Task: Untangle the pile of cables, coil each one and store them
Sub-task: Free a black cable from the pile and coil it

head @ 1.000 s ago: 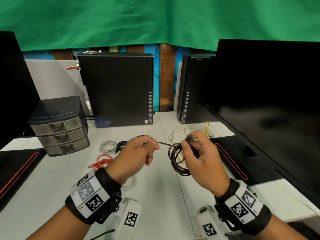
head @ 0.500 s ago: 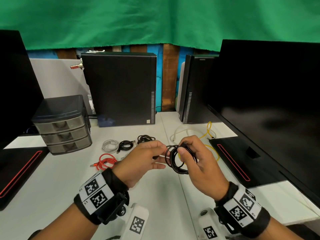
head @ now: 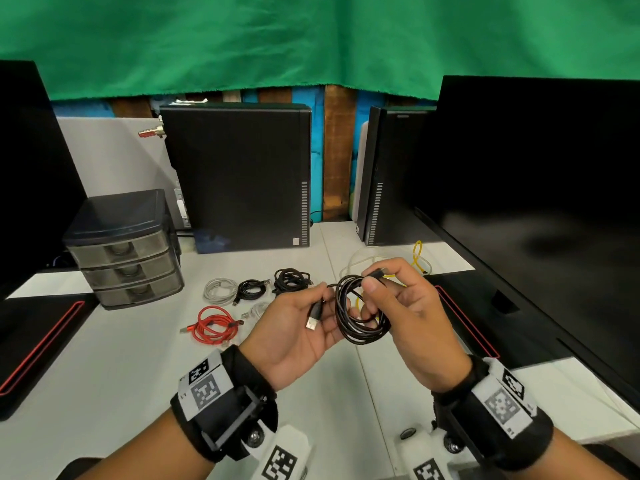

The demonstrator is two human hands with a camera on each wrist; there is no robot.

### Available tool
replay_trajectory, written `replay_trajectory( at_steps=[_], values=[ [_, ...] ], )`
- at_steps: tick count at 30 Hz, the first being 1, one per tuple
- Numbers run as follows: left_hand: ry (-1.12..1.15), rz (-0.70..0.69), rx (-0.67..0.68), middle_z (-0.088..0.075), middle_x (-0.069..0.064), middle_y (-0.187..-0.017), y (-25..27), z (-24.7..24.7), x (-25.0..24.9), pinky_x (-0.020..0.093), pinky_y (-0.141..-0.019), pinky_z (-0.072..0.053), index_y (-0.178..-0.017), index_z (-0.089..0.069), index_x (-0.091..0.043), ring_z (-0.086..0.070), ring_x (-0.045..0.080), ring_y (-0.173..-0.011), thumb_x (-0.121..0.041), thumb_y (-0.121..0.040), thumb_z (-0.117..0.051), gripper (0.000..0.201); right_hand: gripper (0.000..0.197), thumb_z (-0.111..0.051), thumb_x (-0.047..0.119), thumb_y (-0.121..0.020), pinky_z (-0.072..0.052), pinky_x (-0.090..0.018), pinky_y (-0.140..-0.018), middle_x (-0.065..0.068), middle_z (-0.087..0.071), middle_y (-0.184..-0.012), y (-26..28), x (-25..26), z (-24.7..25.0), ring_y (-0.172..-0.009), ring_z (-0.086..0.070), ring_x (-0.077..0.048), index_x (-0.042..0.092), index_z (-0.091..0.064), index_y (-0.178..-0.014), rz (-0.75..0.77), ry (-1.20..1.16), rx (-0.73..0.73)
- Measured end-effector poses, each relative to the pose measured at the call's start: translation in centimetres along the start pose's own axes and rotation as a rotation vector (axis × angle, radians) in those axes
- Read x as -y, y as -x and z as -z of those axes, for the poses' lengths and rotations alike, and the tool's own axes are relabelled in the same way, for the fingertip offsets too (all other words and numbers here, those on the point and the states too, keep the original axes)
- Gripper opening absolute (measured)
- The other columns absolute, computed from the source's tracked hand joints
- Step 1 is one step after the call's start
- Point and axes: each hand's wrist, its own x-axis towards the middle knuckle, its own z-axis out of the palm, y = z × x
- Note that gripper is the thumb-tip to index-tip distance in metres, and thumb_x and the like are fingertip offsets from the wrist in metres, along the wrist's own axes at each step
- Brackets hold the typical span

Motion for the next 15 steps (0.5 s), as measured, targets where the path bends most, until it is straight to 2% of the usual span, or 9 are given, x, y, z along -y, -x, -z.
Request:
replay_trajectory(
  at_steps=[2,3,5,7,9,11,13,15],
  values=[
    [0.044,0.023,0.009,-0.068,0.012,-0.08,0.0,0.1,0.0,0.039,-0.091,-0.054,-0.086,-0.055,-0.01,-0.071,0.025,-0.076,-0.018,-0.098,-0.048,0.016,0.005,-0.061,0.004,-0.095,-0.053,-0.025,-0.06,-0.004,-0.063,-0.066,0.0,-0.2,0.2,-0.062,-0.059,-0.013,0.008,-0.064,-0.097,0.05,0.096,-0.019],
    [0.043,0.037,0.018,-0.069,0.012,-0.082,-0.1,0.2,0.0,0.039,-0.09,-0.054,-0.084,-0.055,-0.012,-0.071,0.025,-0.075,-0.018,-0.096,-0.049,0.015,0.007,-0.061,0.001,-0.095,-0.054,-0.025,-0.062,-0.009,-0.066,-0.071,0.0,-0.3,0.3,-0.064,-0.061,-0.014,0.006,-0.064,-0.097,0.079,0.15,-0.016],
    [-0.018,0.05,0.034,-0.067,0.009,-0.081,-0.3,0.6,0.0,0.034,-0.078,-0.054,-0.084,-0.057,-0.013,-0.066,0.02,-0.066,-0.024,-0.092,-0.051,0.014,0.006,-0.063,-0.001,-0.093,-0.052,-0.023,-0.066,-0.014,-0.068,-0.077,0.1,-0.5,0.2,-0.067,-0.062,-0.015,0.004,-0.066,-0.095,0.085,0.199,0.003],
    [-0.124,0.022,0.054,-0.061,0.005,-0.074,-0.5,0.9,-0.1,0.027,-0.065,-0.048,-0.087,-0.06,-0.011,-0.055,0.015,-0.059,-0.03,-0.092,-0.049,0.022,0.003,-0.066,0.001,-0.092,-0.051,-0.024,-0.069,-0.015,-0.065,-0.071,0.2,-0.6,-0.2,-0.066,-0.061,-0.015,0.002,-0.067,-0.095,0.001,0.117,0.007],
    [-0.203,-0.03,0.082,-0.052,0.004,-0.067,-0.6,1.0,-0.3,0.025,-0.062,-0.046,-0.087,-0.057,-0.008,-0.048,0.016,-0.059,-0.03,-0.094,-0.047,0.025,0.009,-0.071,0.009,-0.088,-0.053,-0.029,-0.072,-0.016,-0.059,-0.068,0.3,-0.6,-0.6,-0.066,-0.062,-0.021,0.004,-0.066,-0.094,-0.158,-0.107,0.001],
    [-0.256,-0.065,0.095,-0.046,0.004,-0.064,-0.5,1.2,-0.5,0.026,-0.063,-0.045,-0.091,-0.05,-0.007,-0.046,0.019,-0.061,-0.027,-0.099,-0.044,0.022,0.019,-0.07,0.017,-0.082,-0.053,-0.029,-0.068,-0.012,-0.053,-0.065,0.5,-0.2,-0.9,-0.062,-0.059,-0.021,0.006,-0.064,-0.096,-0.265,-0.276,0.002],
    [-0.313,-0.062,0.079,-0.046,0.004,-0.064,-0.5,1.3,-0.6,0.029,-0.065,-0.039,-0.089,-0.048,-0.012,-0.045,0.019,-0.06,-0.027,-0.102,-0.042,0.021,0.022,-0.067,0.02,-0.081,-0.051,-0.026,-0.062,-0.009,-0.051,-0.064,0.6,0.1,-1.1,-0.058,-0.054,-0.019,0.006,-0.065,-0.097,-0.255,-0.24,-0.009],
    [-0.369,-0.047,0.068,-0.047,0.004,-0.064,-0.3,1.4,-0.7,0.03,-0.063,-0.035,-0.085,-0.045,-0.015,-0.045,0.018,-0.058,-0.027,-0.104,-0.04,0.023,0.018,-0.067,0.021,-0.084,-0.048,-0.025,-0.059,-0.01,-0.053,-0.068,0.9,0.3,-1.2,-0.057,-0.052,-0.019,0.008,-0.068,-0.096,-0.177,-0.092,-0.038]
  ],
)
